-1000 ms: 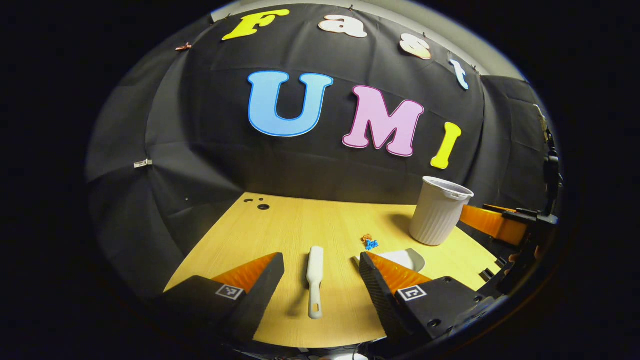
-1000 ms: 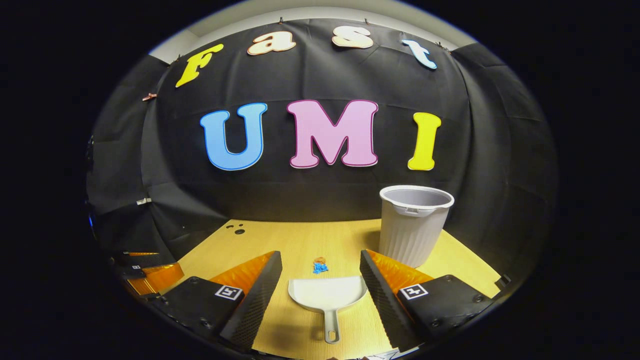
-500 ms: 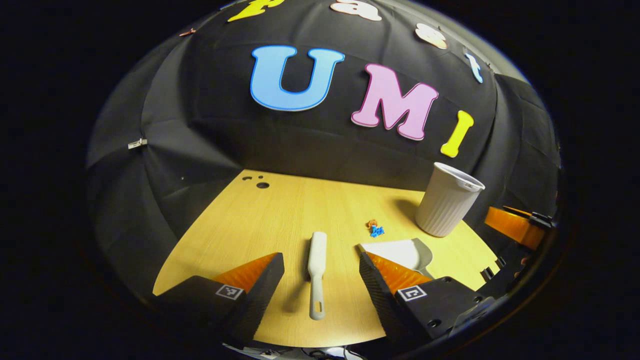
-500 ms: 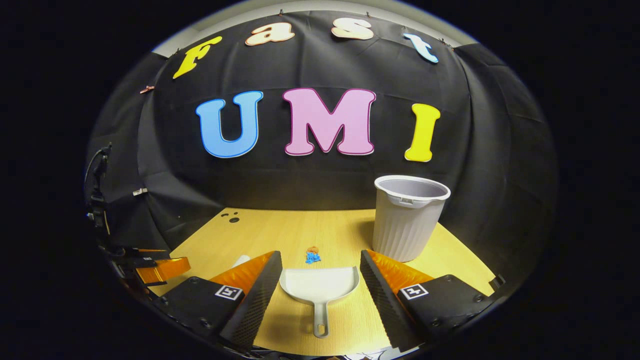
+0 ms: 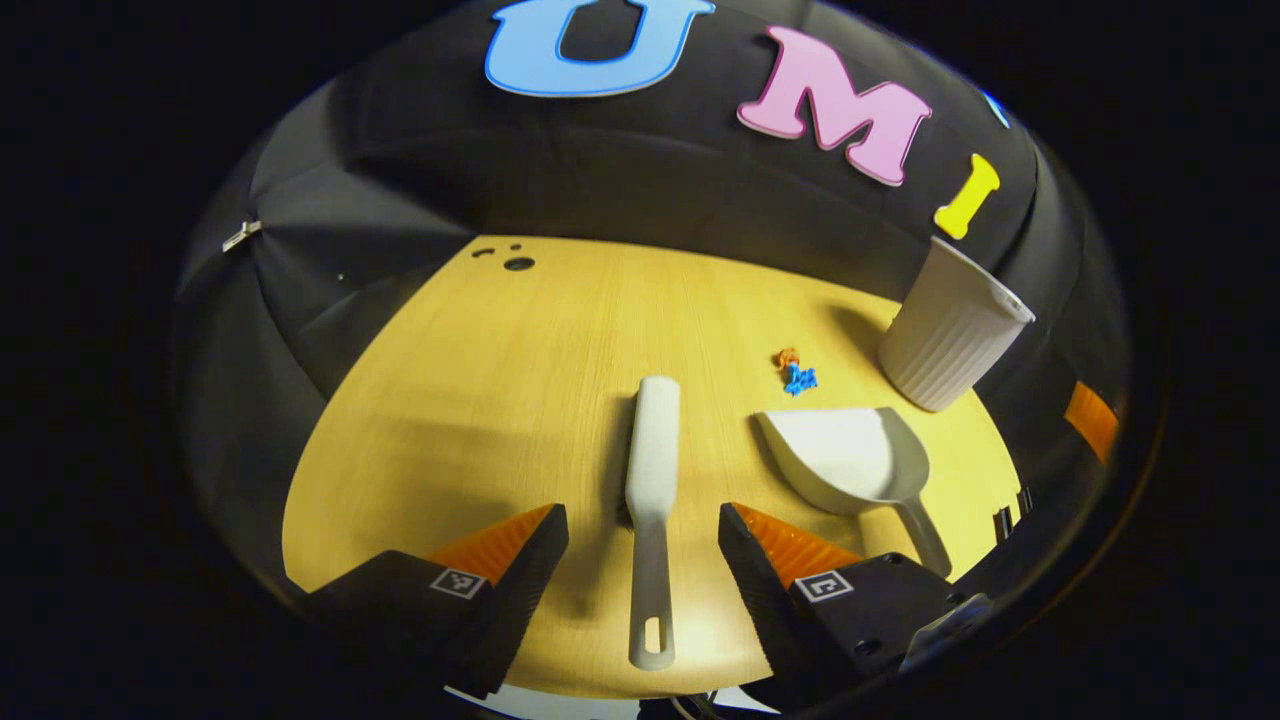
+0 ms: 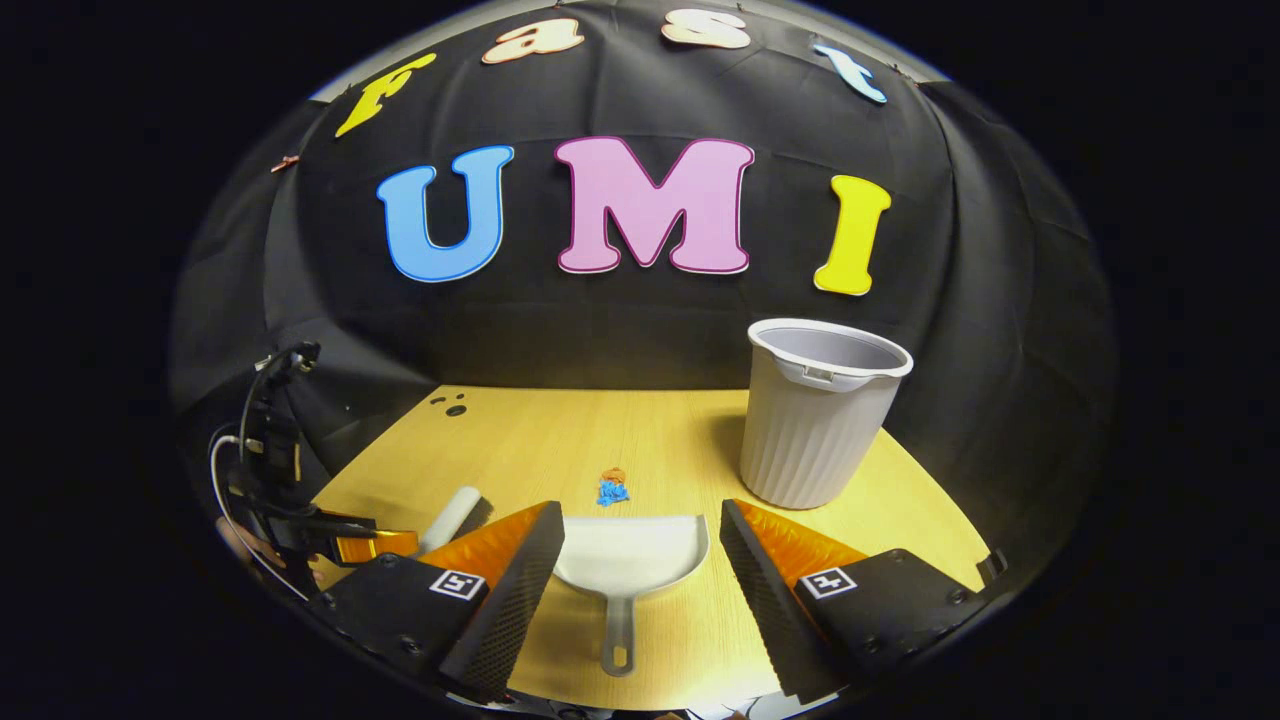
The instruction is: Pick up the small broom and dustpan from the desktop, sweep the trash into the dustpan with the broom, and then empty the trash into the garbage bin.
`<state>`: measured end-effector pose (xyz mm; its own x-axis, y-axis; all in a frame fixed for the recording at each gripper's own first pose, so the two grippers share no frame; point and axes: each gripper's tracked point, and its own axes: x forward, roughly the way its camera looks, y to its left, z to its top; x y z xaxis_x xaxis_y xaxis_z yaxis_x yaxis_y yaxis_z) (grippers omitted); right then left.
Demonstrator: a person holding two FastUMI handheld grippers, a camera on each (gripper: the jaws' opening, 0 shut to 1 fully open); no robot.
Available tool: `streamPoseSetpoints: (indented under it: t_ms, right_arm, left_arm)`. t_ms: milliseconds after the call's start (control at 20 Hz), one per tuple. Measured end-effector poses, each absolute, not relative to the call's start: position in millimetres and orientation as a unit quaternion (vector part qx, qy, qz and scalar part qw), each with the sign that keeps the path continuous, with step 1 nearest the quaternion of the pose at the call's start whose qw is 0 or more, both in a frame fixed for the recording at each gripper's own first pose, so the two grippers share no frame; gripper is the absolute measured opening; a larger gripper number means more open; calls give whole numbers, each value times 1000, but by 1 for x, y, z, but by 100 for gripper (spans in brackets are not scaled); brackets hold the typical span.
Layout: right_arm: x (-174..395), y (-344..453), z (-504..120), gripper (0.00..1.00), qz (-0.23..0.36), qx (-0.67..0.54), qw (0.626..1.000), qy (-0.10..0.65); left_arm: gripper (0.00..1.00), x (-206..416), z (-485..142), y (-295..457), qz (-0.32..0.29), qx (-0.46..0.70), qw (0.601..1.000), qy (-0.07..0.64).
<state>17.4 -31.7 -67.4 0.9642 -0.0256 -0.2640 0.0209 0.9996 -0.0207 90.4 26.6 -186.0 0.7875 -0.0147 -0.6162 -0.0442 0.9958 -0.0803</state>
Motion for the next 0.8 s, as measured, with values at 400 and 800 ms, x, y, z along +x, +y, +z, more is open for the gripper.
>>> streamPoseSetpoints:
  t_ms: [400,800]
  right_arm:
    - [38,-37,-96,98,8,-7,984,180]
    - [42,-54,-122,98,-7,38,972,233]
  left_arm:
    - [95,121,-236,27,38,-11,909,416]
    - [90,132,-259,26,50,11,890,453]
